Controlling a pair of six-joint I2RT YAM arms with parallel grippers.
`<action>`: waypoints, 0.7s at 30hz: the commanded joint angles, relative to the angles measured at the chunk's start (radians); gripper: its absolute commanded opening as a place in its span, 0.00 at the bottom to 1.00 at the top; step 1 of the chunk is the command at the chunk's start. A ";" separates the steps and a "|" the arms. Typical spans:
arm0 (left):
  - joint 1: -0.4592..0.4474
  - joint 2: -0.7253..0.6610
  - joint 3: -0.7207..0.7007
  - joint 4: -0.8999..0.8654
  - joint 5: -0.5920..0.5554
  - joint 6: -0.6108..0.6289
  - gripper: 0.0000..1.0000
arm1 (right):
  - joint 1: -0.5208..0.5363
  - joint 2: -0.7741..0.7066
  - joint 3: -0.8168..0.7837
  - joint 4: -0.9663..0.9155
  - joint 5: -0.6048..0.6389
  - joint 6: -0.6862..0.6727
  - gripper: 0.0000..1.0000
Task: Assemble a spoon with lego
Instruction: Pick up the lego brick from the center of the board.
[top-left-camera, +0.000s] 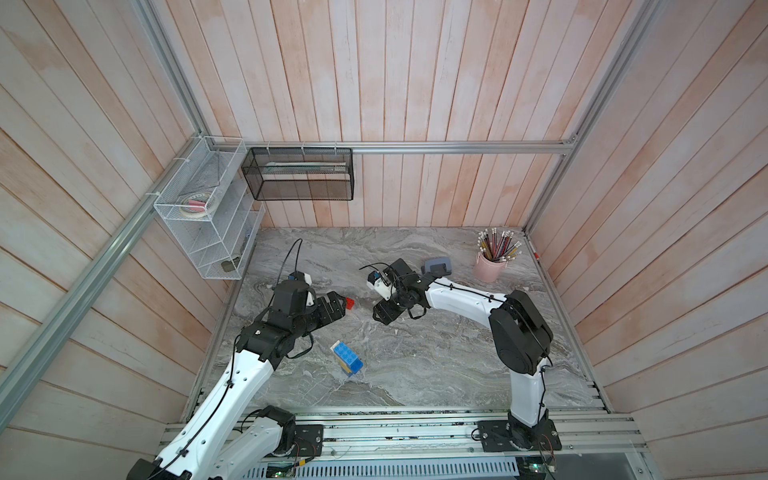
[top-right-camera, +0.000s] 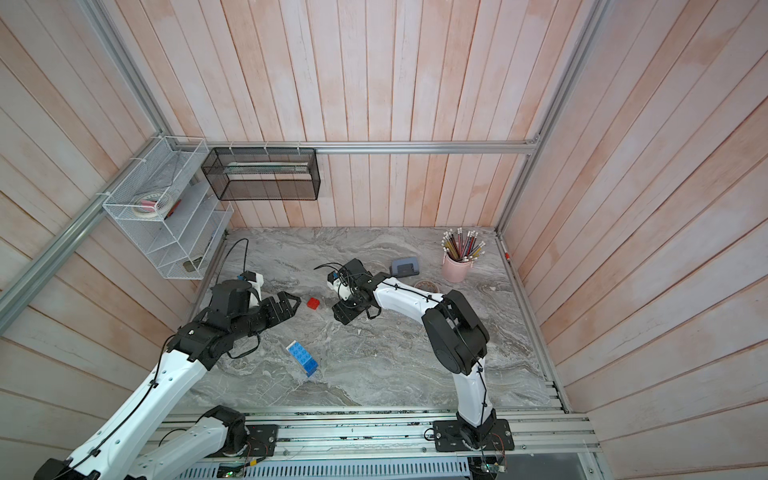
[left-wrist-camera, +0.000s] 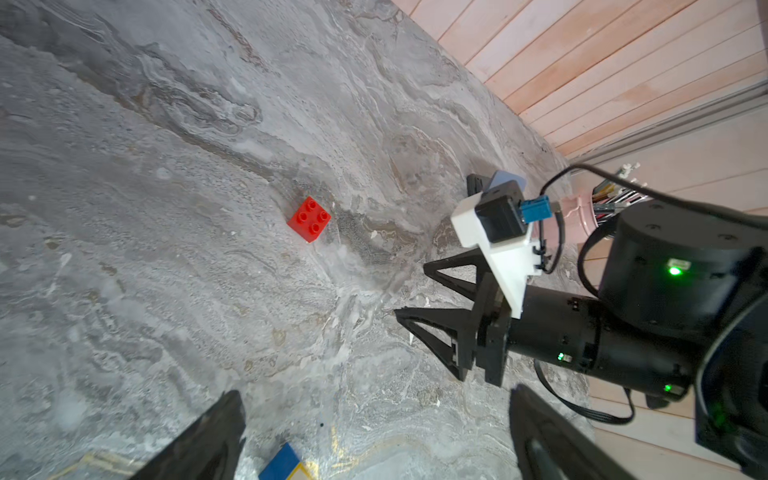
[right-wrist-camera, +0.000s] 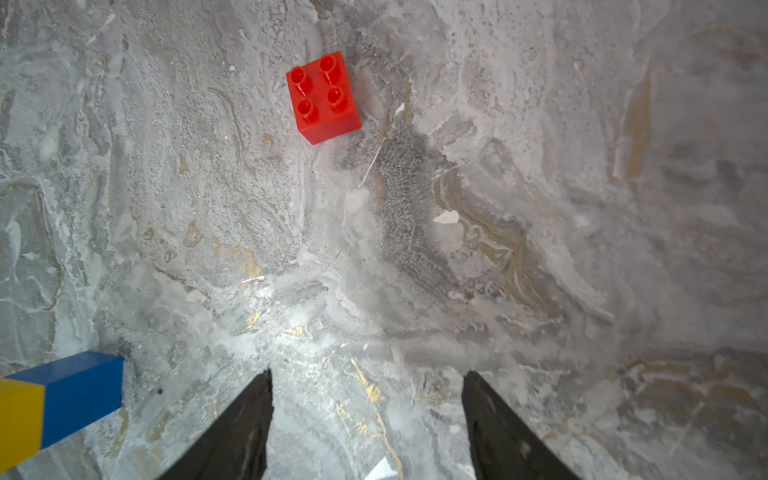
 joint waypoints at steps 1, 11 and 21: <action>0.009 0.034 0.020 0.066 0.060 0.046 1.00 | -0.028 0.018 0.020 0.078 -0.117 -0.083 0.74; 0.022 0.029 0.004 0.089 0.029 0.067 1.00 | -0.017 0.216 0.244 0.071 -0.147 -0.120 0.74; 0.027 0.009 -0.014 0.064 0.038 0.102 1.00 | 0.041 0.387 0.472 0.034 -0.087 -0.141 0.74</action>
